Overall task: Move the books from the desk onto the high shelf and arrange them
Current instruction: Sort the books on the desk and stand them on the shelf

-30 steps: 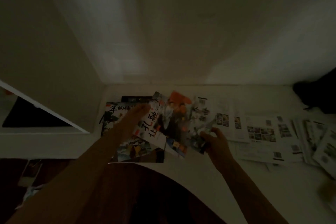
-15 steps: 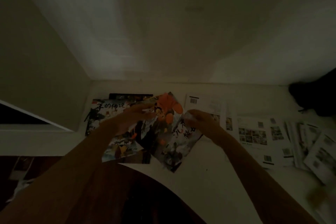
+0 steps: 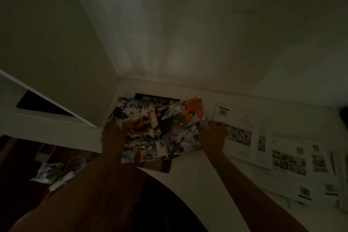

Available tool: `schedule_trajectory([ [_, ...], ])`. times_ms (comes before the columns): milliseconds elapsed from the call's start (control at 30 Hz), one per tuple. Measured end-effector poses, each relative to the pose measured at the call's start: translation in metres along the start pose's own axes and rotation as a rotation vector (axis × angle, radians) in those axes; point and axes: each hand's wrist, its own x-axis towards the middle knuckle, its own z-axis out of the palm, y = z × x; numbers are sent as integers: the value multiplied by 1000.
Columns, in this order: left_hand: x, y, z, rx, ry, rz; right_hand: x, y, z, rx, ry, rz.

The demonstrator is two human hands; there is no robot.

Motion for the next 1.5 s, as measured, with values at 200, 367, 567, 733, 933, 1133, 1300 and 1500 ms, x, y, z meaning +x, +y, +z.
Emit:
schedule_trajectory([
  [200,-17,19,-3,-142,-26,-65,-32,-31,33,-123,-59,54],
  [367,-1,2,-1,-223,-171,-63,-60,-55,65,41,-166,-18],
  [567,5,23,-20,-365,-359,-99,-51,-54,69,244,-220,134],
  [733,9,18,-24,-513,-652,-14,-26,-42,72,369,-225,272],
  [933,16,6,-38,-676,-773,165,-41,-54,56,576,-217,252],
  [1133,17,30,-45,-768,-829,306,-53,-64,21,923,-215,-58],
  [1300,13,56,-46,-739,-789,433,-66,-63,5,919,-16,-304],
  [1500,12,40,-31,-614,-794,401,-93,-44,39,897,34,-160],
])
